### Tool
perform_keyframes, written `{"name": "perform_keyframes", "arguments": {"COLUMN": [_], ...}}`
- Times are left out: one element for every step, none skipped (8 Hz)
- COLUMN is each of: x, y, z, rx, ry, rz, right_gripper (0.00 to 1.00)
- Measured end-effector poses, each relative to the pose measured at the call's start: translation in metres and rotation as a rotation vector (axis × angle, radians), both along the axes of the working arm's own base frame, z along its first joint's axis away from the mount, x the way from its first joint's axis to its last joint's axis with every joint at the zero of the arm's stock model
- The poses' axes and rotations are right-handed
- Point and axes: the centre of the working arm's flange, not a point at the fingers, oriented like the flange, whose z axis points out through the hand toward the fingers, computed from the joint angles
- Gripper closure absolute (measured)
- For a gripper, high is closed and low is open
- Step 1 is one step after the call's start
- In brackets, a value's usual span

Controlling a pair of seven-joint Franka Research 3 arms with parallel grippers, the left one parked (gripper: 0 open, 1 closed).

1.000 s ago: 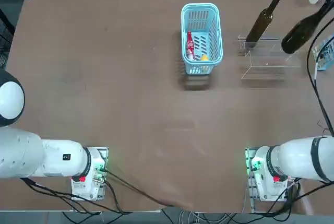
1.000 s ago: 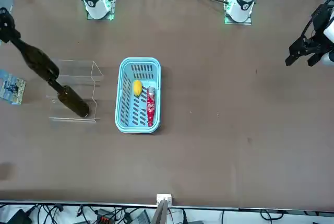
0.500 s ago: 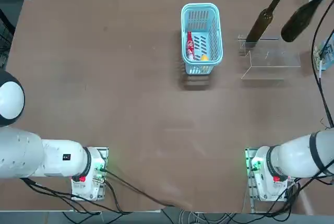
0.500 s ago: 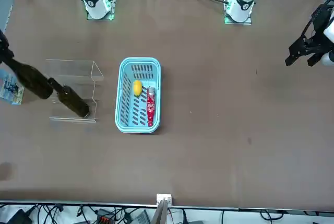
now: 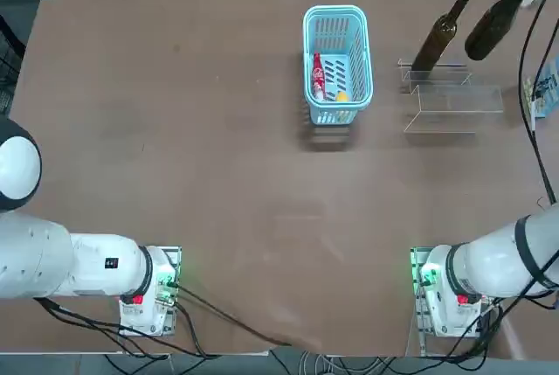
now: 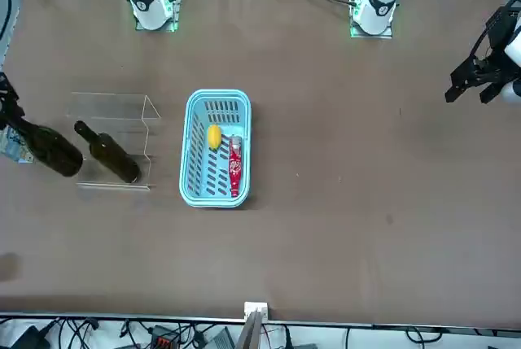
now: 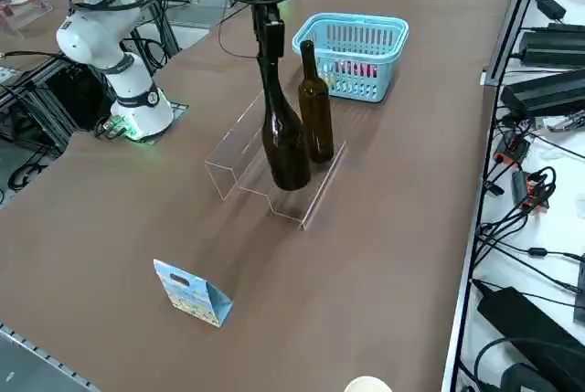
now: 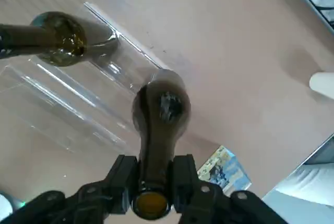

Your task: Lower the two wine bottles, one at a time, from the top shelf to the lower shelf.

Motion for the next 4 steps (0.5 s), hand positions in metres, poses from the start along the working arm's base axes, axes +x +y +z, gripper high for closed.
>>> {"name": "perform_keyframes", "arguments": {"x": [0.004,0.008,0.011,0.014], "y": [0.003,0.006,0.009,0.009], "z": [-0.004,-0.008,-0.014,-0.02], "rx": [0.0,0.013,0.035,0.05], "ry": [-0.002,-0.006,-0.004,0.002], "rz": [0.019,0.039,0.053,0.059], "right_gripper": [0.6,0.6,0.6,0.6]}}
